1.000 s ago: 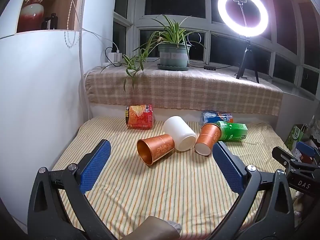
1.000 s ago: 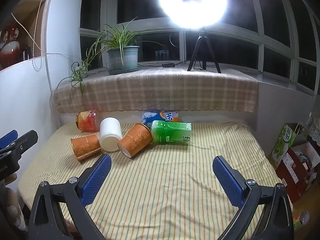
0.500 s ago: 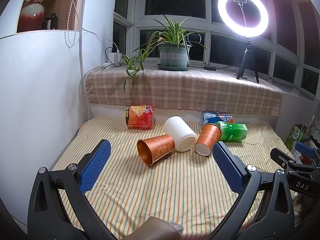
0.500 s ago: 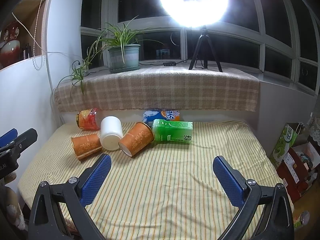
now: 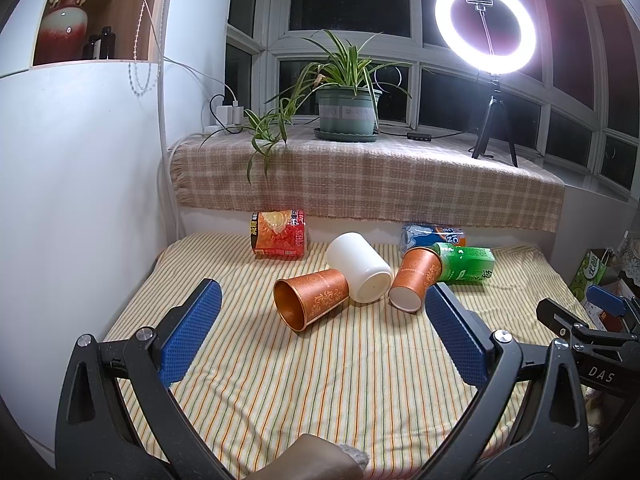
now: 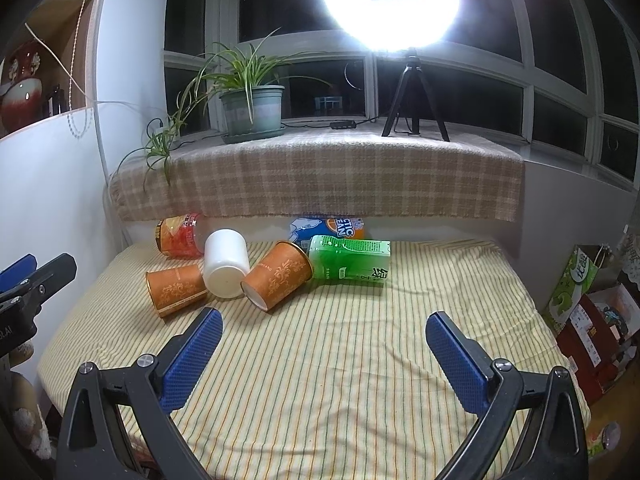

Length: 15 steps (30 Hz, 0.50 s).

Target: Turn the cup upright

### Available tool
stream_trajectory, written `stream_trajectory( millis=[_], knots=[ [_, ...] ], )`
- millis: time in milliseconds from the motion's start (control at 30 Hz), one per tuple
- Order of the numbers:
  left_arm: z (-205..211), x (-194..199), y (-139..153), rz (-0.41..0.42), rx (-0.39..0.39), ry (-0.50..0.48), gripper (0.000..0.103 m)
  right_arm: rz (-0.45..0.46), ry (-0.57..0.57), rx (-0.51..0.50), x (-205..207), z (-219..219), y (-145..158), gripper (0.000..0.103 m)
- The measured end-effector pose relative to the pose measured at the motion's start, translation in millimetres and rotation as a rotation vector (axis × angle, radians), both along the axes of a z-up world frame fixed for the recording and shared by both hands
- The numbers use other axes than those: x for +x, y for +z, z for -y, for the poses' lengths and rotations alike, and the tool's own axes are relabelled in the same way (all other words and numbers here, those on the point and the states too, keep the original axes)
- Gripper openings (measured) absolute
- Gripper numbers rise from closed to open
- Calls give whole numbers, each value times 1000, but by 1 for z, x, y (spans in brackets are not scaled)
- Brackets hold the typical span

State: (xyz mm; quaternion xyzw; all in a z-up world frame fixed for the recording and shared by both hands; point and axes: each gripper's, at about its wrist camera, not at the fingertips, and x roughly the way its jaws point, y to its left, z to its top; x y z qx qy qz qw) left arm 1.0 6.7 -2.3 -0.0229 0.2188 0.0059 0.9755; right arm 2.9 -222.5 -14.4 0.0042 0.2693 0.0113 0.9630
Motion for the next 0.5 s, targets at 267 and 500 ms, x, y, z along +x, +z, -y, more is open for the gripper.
stream_trajectory(
  millis=[267,500],
  knots=[
    [0,0,0,0,-1,1,103,-7,5,3,1,-1,-2,103],
    [0,0,0,1,0,1,103,-7,6,3,2,-1,-2,103]
  ],
)
